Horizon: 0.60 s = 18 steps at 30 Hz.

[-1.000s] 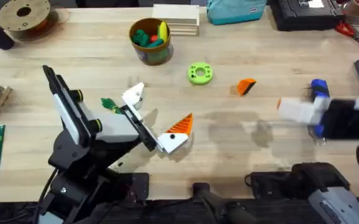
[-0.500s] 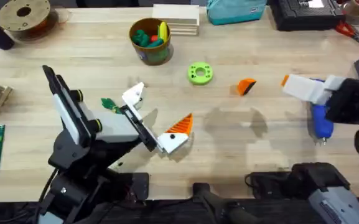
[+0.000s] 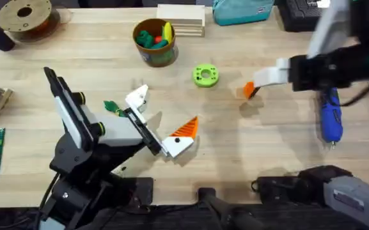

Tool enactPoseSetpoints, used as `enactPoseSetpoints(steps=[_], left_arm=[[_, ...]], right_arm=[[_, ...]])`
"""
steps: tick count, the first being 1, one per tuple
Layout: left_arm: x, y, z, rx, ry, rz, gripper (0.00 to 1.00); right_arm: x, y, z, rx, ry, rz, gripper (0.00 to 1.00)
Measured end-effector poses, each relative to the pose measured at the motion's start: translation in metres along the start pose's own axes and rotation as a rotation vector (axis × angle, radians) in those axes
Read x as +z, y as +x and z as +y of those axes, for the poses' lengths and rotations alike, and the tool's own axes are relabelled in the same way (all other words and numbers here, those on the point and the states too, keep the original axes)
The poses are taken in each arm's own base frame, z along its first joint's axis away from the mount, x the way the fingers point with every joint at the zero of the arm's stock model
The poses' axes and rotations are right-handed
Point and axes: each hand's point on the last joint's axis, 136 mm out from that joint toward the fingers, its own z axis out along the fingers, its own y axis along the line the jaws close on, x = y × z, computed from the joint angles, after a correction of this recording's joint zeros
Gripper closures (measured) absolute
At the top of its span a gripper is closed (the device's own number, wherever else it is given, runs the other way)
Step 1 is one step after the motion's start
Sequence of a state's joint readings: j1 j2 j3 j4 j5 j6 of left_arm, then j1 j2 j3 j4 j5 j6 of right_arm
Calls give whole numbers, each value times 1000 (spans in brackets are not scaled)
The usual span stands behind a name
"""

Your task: Pick up the gripper from the table and insert it into the empty holder that is missing its gripper. Then pick up a screw, insert it into the mounting hole, and use the screwdriver to tighten it. Finally, clean up the table by picking up the vegetable and placing it into the bucket.

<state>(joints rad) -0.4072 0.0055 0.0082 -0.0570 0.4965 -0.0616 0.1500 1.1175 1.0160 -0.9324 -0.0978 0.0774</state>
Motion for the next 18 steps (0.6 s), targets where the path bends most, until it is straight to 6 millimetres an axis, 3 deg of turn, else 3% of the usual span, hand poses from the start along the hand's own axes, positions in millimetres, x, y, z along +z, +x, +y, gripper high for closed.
enactPoseSetpoints(steps=[8,9,12,18], left_arm=[[0,0,0,0,0,0,14],[0,0,0,0,0,-1,14],[0,0,0,0,0,0,14],[0,0,0,0,0,-1,14]], right_arm=[[61,11,-10,-2,20,209,10],[76,10,-11,-5,21,235,10],[86,10,-13,-5,22,251,12],[91,2,-13,-24,19,221,185]])
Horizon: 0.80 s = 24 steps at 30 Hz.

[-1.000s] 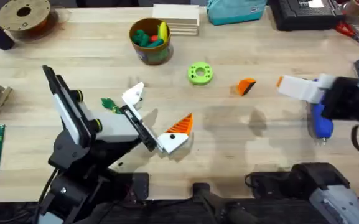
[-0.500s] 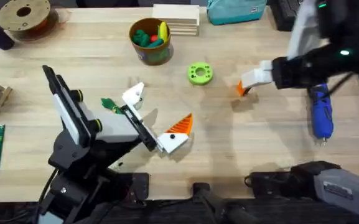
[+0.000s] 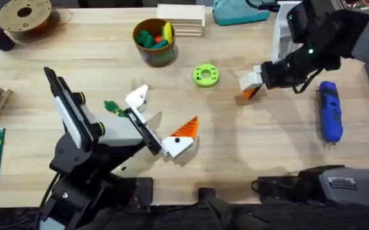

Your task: Pick up the gripper from the table and insert it into the empty holder that is missing its gripper. Then pick up a screw, insert it into the mounting hole, and use the screwdriver to tighten it. Finally, clean up the table by picking up the vegetable and placing it into the bucket.

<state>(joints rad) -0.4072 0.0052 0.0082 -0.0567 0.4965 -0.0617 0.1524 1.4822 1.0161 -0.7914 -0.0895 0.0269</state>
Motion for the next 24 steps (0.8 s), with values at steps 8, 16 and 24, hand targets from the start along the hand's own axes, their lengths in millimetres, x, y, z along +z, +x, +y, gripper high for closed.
enactPoseSetpoints(steps=[8,16,24], left_arm=[[0,0,0,0,0,0,14],[0,0,0,0,0,0,14],[0,0,0,0,0,0,14]], right_arm=[[0,-2,0,-7,3,-6,363],[1,-3,5,-42,2,-11,916],[-13,22,9,-52,1,60,983]])
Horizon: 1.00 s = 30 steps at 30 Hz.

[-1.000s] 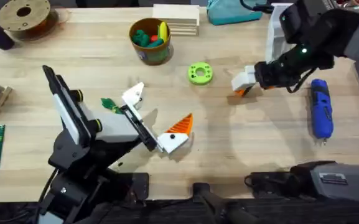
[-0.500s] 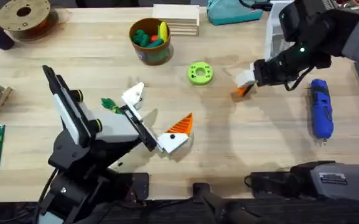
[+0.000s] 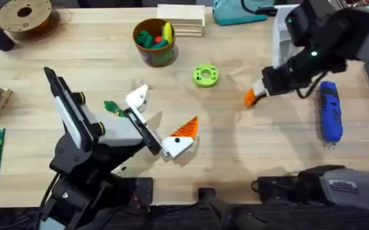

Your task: Pick up the gripper from the table and insert it into the empty holder that is missing its gripper. Then pick up a screw, insert it into the mounting hole, and use the screwdriver to tighten it. Finally, clean up the table by picking up the vegetable and placing it into the bucket.

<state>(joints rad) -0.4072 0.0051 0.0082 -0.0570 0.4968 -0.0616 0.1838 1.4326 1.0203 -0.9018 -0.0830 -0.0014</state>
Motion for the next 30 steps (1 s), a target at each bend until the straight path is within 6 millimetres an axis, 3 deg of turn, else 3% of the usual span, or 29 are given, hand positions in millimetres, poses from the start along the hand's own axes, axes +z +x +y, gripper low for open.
enactPoseSetpoints(steps=[2,3,8,13,17,23,30], left_arm=[[0,0,0,0,0,0,14],[0,0,0,0,0,0,14],[0,0,0,0,0,0,14],[0,0,0,-1,0,0,14],[0,0,0,-3,0,0,14],[0,0,1,-3,-5,-1,14],[0,0,-1,-3,5,0,14]], right_arm=[[-28,12,4,-6,-1,-44,983],[-54,21,13,-14,-38,-113,983],[-85,16,43,-38,-232,-298,983],[-79,-2,89,-33,-572,-389,983],[-67,-10,111,47,-765,-332,983],[-53,-13,145,136,-937,-163,983],[-43,-7,176,192,-1012,-11,983]])
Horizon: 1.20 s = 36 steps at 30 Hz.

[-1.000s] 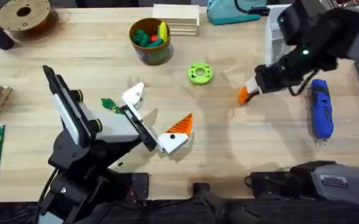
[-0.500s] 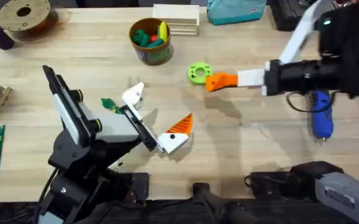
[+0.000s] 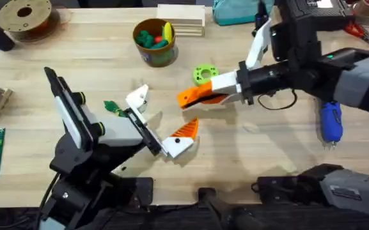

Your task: Pick up the gripper from the table and insert it into the empty holder that is missing its gripper. Then pick up a screw, insert it into the mounting hole, and use the screwdriver to tighten it. Finally, clean up the table by picking up the vegetable and placing it into the bucket.

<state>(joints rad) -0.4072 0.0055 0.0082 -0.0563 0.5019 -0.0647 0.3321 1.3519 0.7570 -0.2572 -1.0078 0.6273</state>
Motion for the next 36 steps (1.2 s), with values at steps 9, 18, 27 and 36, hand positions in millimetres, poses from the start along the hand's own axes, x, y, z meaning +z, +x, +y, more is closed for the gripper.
enactPoseSetpoints(steps=[9,18,27,36], left_arm=[[-2,2,-25,-1,143,10,14],[-4,3,-37,-3,218,18,14],[-4,3,-38,-10,224,19,14],[-3,3,-30,-14,180,16,14]], right_arm=[[10,9,9,81,-20,44,983],[12,12,47,-49,-180,98,983],[21,17,42,-16,-190,148,983],[40,20,48,-70,-238,203,984]])
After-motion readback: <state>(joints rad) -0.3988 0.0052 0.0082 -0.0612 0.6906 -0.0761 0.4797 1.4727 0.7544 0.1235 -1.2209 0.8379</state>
